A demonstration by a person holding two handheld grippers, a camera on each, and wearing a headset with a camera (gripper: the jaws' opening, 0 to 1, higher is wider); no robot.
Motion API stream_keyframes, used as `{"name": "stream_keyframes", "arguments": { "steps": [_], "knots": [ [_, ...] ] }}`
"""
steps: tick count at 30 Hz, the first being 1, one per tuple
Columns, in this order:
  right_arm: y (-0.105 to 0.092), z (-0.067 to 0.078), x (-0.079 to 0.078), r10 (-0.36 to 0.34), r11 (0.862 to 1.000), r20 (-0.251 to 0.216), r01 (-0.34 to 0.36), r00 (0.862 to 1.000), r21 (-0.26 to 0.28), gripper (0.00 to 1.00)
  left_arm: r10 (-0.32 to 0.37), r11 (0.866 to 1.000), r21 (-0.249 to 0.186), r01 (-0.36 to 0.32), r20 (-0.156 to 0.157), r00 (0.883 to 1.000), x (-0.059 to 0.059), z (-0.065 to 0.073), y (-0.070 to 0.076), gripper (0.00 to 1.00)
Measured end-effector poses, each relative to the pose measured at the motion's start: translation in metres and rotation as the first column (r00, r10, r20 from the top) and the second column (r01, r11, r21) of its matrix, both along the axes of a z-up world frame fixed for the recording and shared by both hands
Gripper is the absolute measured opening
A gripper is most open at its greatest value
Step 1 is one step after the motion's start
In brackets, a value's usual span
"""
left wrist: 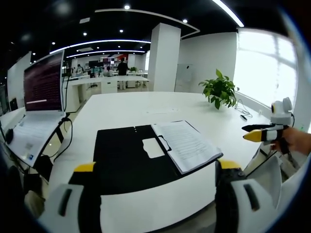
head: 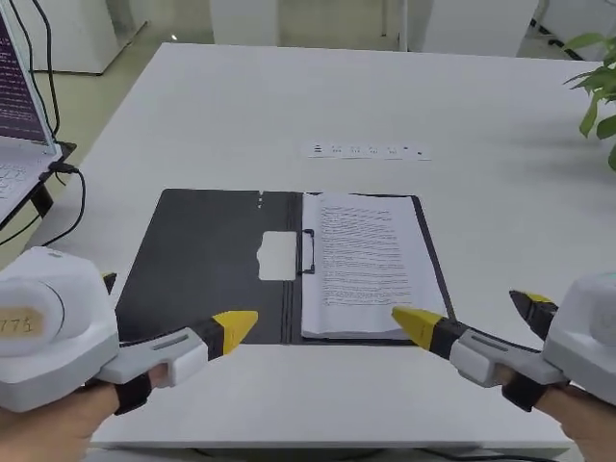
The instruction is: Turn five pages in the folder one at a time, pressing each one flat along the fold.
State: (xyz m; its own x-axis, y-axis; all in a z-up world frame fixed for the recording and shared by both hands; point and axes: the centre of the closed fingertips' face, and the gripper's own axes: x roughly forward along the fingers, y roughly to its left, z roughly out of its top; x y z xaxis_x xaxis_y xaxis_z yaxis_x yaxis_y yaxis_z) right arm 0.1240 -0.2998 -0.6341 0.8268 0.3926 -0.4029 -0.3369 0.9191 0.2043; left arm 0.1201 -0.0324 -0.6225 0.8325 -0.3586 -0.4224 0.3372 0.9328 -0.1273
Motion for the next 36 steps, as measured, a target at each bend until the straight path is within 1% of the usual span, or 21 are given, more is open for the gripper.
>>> {"name": "stream_keyframes", "arguments": {
  "steps": [4,9,15,22,30,33,36],
  "knots": [
    [-0.006,0.0,0.001,-0.006,1.0,-0.001,0.006,1.0,0.007,0.98,-0.011,1.0,0.005,0.011,-0.009,1.0,0.004,-0.004,-0.008,0.99],
    [-0.008,0.001,0.002,-0.011,1.0,0.002,0.011,1.0,0.016,0.98,-0.035,0.999,0.021,0.035,-0.018,0.999,0.009,-0.007,-0.018,0.99],
    [-0.007,-0.001,0.002,-0.011,1.0,0.001,0.011,1.0,0.024,0.98,-0.044,0.998,0.031,0.045,-0.024,0.999,0.014,-0.009,-0.021,0.99],
    [-0.001,-0.004,0.004,-0.005,0.999,0.0,0.005,1.0,0.035,0.98,-0.063,0.997,0.048,0.065,-0.045,0.997,0.022,-0.018,-0.023,0.99],
    [-0.001,-0.002,0.003,-0.024,0.999,0.005,0.024,1.0,0.036,0.98,-0.114,0.991,0.063,0.117,-0.05,0.992,0.036,-0.02,-0.032,0.99],
    [-0.002,-0.001,0.003,-0.034,0.999,0.01,0.034,0.999,0.04,0.98,-0.143,0.987,0.065,0.146,-0.048,0.989,0.047,-0.02,-0.037,0.99],
    [-0.003,-0.001,0.002,-0.044,0.998,0.012,0.044,0.999,0.042,0.98,-0.168,0.983,0.067,0.17,-0.045,0.985,0.055,-0.021,-0.043,0.99]
  ]
}}
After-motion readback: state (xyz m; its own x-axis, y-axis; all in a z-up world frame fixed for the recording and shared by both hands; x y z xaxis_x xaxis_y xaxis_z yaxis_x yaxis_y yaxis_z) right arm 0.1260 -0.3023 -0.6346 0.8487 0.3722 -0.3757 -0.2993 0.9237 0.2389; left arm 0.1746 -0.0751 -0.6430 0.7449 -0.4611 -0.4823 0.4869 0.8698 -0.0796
